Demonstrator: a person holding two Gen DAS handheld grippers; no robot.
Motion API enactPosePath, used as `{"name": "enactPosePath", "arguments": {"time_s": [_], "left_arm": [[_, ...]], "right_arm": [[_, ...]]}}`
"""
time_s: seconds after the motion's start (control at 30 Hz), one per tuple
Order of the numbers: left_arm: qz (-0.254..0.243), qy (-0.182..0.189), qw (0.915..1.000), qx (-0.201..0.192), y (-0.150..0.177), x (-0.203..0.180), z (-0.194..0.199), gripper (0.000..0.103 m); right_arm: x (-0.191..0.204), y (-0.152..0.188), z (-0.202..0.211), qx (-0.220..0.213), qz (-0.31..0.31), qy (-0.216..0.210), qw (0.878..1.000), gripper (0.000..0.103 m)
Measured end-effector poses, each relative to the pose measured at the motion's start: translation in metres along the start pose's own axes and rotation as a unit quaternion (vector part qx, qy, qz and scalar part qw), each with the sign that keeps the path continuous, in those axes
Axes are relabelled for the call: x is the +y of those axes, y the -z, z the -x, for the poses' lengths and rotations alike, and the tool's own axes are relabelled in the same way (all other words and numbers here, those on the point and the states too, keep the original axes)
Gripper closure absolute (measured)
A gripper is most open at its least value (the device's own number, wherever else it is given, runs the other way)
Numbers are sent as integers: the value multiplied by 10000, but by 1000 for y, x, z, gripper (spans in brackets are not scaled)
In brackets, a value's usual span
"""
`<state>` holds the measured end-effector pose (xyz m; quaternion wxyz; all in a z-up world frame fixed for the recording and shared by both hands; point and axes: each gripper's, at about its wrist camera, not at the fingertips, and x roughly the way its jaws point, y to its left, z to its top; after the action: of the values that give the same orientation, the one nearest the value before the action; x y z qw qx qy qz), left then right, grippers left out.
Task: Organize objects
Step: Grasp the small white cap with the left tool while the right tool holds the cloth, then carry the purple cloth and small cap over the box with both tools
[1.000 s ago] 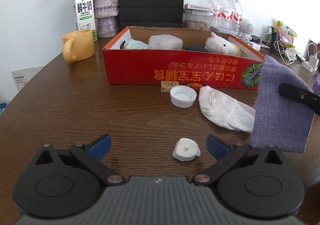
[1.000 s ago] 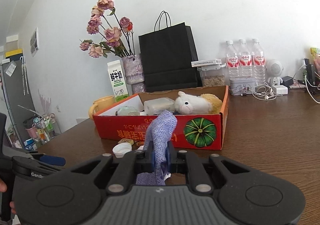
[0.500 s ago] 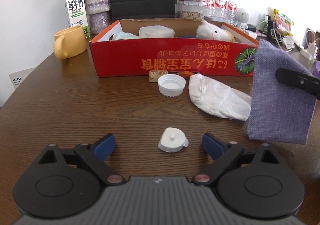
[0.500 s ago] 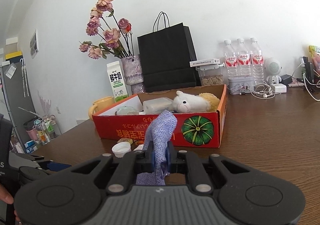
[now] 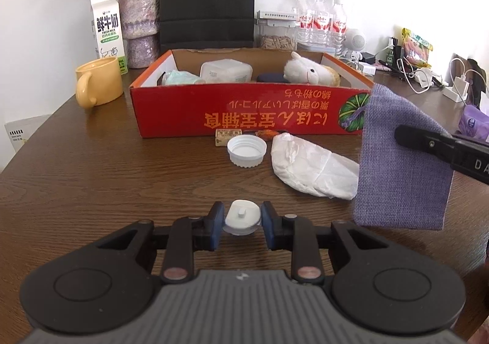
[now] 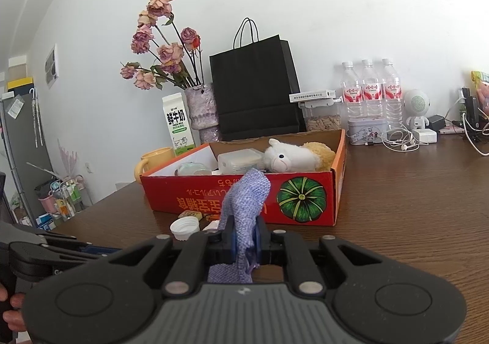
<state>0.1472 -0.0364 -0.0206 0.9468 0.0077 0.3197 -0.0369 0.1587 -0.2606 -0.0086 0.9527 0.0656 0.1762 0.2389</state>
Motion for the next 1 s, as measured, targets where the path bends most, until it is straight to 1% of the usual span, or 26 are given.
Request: {"name": "enactPosePath", "arguments": {"time_s": [0.23, 0.47, 0.77, 1.0], "left_arm": [[7, 16, 9997, -237, -12, 3, 11, 76], [32, 50, 9987, -515, -30, 6, 17, 76], [156, 102, 9965, -812, -62, 15, 10, 76], [274, 132, 9940, -1053, -92, 25, -1, 76]], "right_arm": [[3, -6, 2, -70, -4, -27, 10000, 93], [14, -22, -4, -182, 51, -153, 9997, 93], [32, -54, -27, -386, 248, -322, 9984, 93], [40, -81, -55, -475, 425, -392, 9972, 93]]}}
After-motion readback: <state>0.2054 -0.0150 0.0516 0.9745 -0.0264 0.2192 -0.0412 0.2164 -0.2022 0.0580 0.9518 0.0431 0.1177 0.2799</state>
